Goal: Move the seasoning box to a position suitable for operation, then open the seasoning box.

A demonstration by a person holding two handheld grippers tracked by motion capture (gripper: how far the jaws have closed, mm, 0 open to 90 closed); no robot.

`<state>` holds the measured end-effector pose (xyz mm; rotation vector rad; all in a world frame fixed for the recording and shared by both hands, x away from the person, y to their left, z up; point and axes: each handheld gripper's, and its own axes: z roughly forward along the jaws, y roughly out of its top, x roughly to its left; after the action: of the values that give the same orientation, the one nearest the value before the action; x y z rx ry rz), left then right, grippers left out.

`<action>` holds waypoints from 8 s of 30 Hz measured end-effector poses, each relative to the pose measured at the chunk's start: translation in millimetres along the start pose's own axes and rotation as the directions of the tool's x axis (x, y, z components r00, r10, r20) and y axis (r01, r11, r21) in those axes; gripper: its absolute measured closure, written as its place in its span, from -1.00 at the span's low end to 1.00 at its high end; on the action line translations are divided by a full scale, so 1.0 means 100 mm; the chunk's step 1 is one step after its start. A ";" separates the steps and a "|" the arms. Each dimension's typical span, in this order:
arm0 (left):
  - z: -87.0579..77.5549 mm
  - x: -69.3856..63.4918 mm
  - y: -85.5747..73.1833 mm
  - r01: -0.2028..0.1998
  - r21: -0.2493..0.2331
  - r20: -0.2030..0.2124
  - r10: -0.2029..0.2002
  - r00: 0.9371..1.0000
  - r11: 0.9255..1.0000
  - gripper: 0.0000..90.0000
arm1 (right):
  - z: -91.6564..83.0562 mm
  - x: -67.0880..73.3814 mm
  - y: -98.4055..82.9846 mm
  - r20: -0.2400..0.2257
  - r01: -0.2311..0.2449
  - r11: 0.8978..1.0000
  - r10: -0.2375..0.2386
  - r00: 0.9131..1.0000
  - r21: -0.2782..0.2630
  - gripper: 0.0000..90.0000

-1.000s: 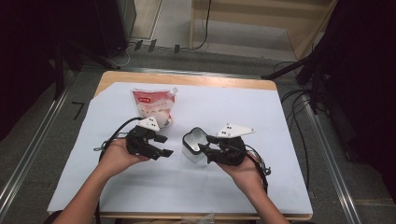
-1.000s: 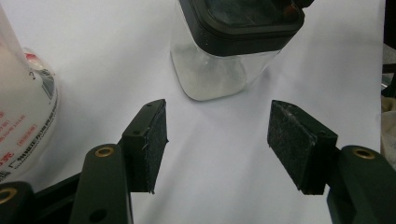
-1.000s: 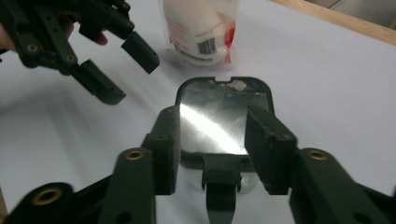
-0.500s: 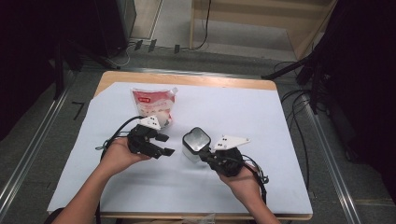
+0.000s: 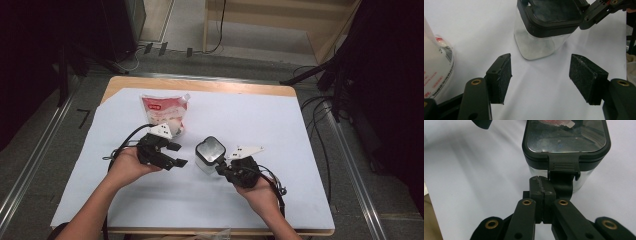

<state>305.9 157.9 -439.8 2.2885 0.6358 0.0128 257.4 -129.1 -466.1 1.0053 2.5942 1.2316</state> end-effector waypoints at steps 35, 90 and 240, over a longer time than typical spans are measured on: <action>0.12 -0.11 0.16 -0.033 -0.001 0.066 0.033 0.997 0.999 -0.51 | -0.08 -0.53 -0.01 0.069 -0.085 0.996 0.082 0.994 0.042 1.00; 0.86 0.02 0.56 -0.163 0.004 0.109 0.161 0.981 0.987 -0.69 | -0.13 -0.89 0.06 0.079 -0.246 0.969 0.243 0.967 0.032 1.00; 0.39 -0.06 0.87 -0.159 -0.038 0.095 0.162 0.982 0.987 0.20 | -0.11 -0.87 0.07 0.040 -0.242 0.970 0.242 0.970 0.012 1.00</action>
<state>346.5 76.7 -408.4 2.2902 0.3973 -0.0124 324.6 -185.4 -470.0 1.3686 2.5146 1.2276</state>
